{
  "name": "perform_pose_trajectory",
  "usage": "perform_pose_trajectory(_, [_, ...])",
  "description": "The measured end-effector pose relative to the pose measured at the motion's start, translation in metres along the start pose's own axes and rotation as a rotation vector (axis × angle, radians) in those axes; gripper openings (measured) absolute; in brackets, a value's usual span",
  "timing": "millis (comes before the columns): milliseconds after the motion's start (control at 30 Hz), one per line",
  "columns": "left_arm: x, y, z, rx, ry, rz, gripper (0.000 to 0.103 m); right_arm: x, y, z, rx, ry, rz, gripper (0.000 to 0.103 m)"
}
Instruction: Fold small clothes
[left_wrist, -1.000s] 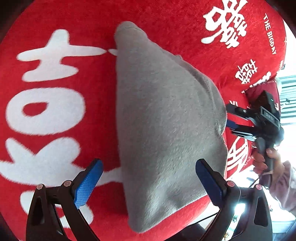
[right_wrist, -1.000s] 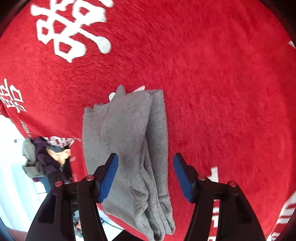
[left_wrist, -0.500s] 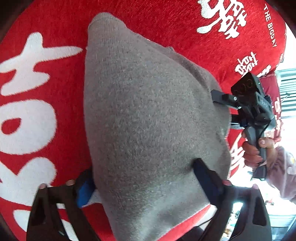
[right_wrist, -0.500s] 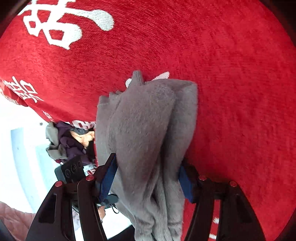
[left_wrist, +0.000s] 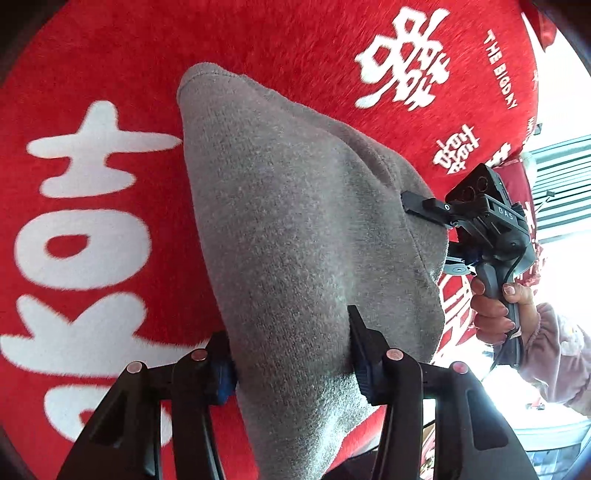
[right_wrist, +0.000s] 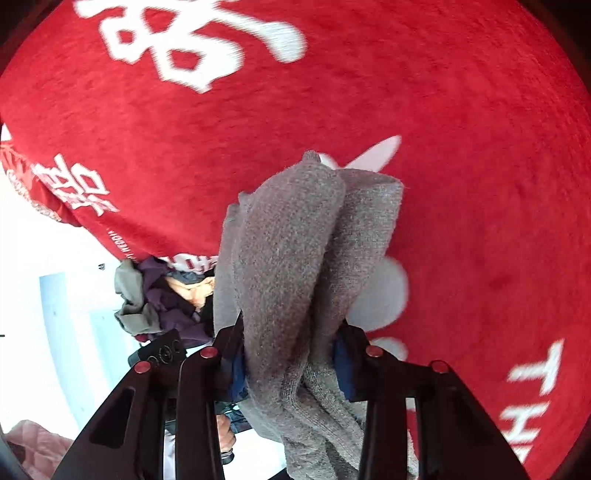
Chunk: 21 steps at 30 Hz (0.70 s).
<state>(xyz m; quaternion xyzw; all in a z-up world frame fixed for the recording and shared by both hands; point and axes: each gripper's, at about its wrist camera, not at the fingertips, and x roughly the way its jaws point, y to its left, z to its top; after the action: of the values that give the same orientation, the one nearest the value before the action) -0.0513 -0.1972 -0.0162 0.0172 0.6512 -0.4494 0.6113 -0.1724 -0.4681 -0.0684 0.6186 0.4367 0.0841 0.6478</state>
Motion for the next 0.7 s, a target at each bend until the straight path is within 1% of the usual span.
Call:
perform_pose_trajectory(100, [-0.023, 0.003, -0.01, 0.002, -0.011, -0.007, 0.051, 0.008, 0.021, -0.016, -0.01, 0.009, 0.018, 0.041])
perform_pose_trajectory(167, [-0.041, 0.012, -0.02, 0.009, -0.01, -0.004, 0.051, 0.017, 0.032, -0.029, -0.002, 0.018, 0.025, 0.041])
perform_pose_trajectory(300, [-0.068, 0.029, -0.039, 0.008, -0.009, 0.027, 0.051, 0.042, 0.048, -0.053, 0.012, 0.044, 0.041, 0.041])
perform_pose_trajectory(400, [-0.085, 0.048, -0.055, -0.007, -0.014, 0.053, 0.051, 0.068, 0.057, -0.07, 0.012, 0.063, 0.051, 0.041])
perform_pose_trajectory(533, [-0.102, 0.075, -0.074, -0.042, -0.026, 0.088, 0.051, 0.1, 0.063, -0.082, 0.007, 0.086, 0.054, 0.041])
perform_pose_trajectory(600, [-0.101, 0.084, -0.079, -0.047, -0.032, 0.108, 0.051, 0.117, 0.067, -0.084, -0.005, 0.103, 0.04, 0.041])
perform_pose_trajectory(633, [-0.099, 0.092, -0.083, -0.052, -0.034, 0.133, 0.052, 0.124, 0.067, -0.085, -0.013, 0.11, 0.024, 0.041])
perform_pose_trajectory(667, [-0.094, 0.096, -0.084, -0.057, -0.028, 0.158, 0.053, 0.13, 0.065, -0.085, -0.017, 0.118, 0.001, 0.042])
perform_pose_trajectory(700, [-0.09, 0.101, -0.086, -0.063, -0.02, 0.188, 0.053, 0.138, 0.063, -0.084, -0.021, 0.13, -0.043, 0.043])
